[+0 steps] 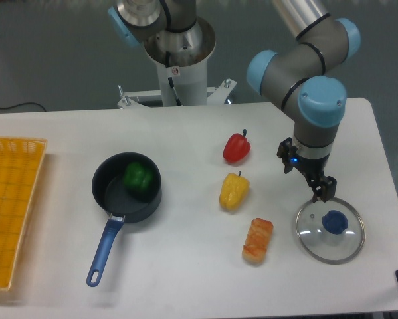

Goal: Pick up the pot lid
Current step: 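Lower the open gripper down onto the blue knob of the glass lid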

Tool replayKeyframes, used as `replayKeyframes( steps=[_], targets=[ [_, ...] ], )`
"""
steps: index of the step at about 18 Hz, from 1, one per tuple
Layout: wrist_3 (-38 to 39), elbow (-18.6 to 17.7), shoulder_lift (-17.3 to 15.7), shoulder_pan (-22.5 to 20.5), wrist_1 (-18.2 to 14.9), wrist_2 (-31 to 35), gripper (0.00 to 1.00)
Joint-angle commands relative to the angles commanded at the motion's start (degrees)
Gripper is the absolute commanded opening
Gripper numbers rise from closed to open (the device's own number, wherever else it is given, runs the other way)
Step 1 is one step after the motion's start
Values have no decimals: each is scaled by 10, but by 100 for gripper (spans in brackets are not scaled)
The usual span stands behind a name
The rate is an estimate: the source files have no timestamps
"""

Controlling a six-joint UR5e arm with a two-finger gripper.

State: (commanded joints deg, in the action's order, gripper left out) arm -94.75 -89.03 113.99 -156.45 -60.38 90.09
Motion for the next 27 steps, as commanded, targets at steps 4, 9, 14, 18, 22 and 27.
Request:
replayKeyframes(
  steps=[4, 9, 14, 18, 22, 27],
  targets=[
    [-12, 3, 4, 0, 3, 0, 100],
    [-12, 24, 20, 0, 5, -4, 100],
    [-12, 28, 30, -11, 8, -3, 100],
    [-30, 36, 58, -24, 17, -5, 100],
    [-78, 44, 77, -34, 22, -20, 100],
    [-97, 54, 91, -34, 24, -23, 100]
  ],
)
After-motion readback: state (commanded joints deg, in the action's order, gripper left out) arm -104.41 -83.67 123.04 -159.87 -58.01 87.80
